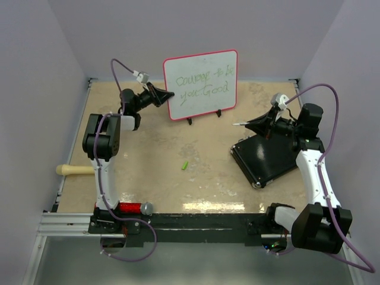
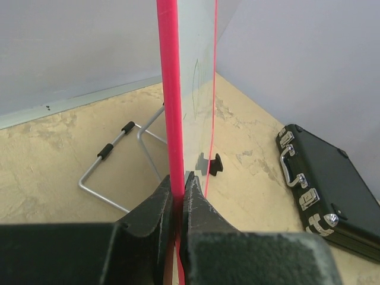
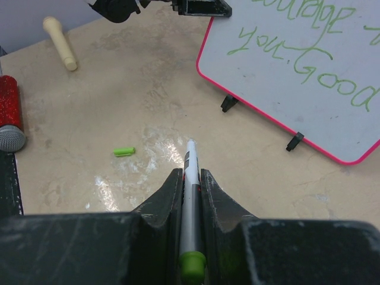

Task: Write a sentence on the whiteboard
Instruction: Place the whiteboard on the whiteboard stand.

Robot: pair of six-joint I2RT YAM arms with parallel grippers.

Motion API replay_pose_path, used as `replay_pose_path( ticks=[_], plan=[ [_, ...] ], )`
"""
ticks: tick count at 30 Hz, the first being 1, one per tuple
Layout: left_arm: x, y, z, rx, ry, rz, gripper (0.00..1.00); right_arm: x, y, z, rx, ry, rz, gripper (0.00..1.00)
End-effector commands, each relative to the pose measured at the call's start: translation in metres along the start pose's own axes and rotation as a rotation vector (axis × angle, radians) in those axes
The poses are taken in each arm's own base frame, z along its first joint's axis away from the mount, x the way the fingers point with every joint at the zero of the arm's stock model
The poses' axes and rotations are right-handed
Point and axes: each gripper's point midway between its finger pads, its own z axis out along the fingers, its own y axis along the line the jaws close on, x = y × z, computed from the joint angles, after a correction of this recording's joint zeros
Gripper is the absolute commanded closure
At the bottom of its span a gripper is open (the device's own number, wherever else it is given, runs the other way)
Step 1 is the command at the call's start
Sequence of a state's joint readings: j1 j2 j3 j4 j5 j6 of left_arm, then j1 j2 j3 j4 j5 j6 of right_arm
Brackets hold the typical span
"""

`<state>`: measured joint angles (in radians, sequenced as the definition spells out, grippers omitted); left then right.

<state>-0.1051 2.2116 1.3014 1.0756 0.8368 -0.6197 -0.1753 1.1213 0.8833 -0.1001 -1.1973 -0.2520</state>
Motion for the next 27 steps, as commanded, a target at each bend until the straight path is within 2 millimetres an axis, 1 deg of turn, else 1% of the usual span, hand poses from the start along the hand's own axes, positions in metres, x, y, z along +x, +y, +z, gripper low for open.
replay_pose_path(
  ticks=[1, 4, 8, 12, 13, 17, 20, 22, 24, 27],
  plan=[
    [0.014, 0.020, -0.015, -0.039, 0.032, 0.208, 1.00, -0.004, 0.002, -0.002, -0.011, -0.012, -0.030, 1.00],
    [0.023, 0.023, -0.019, -0.053, 0.051, 0.196, 1.00, -0.004, 0.001, -0.003, -0.010, -0.013, -0.032, 1.00],
    [0.036, 0.036, -0.025, -0.095, 0.075, 0.166, 1.00, -0.004, 0.001, -0.002, -0.010, -0.013, -0.032, 1.00],
    [0.037, 0.046, -0.030, -0.131, 0.073, 0.140, 1.00, -0.004, 0.001, -0.003, -0.010, -0.013, -0.032, 1.00],
    [0.041, 0.050, -0.031, -0.139, 0.083, 0.122, 1.00, -0.004, 0.001, -0.002, -0.010, -0.013, -0.032, 1.00],
    [0.046, 0.061, -0.030, -0.155, 0.121, 0.100, 1.00, -0.004, 0.000, -0.003, -0.007, -0.012, -0.030, 1.00],
    [0.051, 0.059, -0.033, -0.157, 0.129, 0.082, 1.00, -0.004, 0.000, -0.003, -0.007, -0.013, -0.033, 1.00],
    [0.050, 0.057, -0.034, -0.159, 0.128, 0.083, 1.00, -0.004, 0.001, -0.003, -0.008, -0.014, -0.033, 1.00],
    [0.056, 0.058, -0.037, -0.172, 0.150, 0.061, 0.95, -0.005, 0.001, -0.003, -0.009, -0.013, -0.031, 1.00],
    [0.061, 0.057, -0.040, -0.179, 0.162, 0.046, 0.92, -0.006, 0.002, -0.003, -0.012, -0.016, -0.036, 1.00]
  ],
)
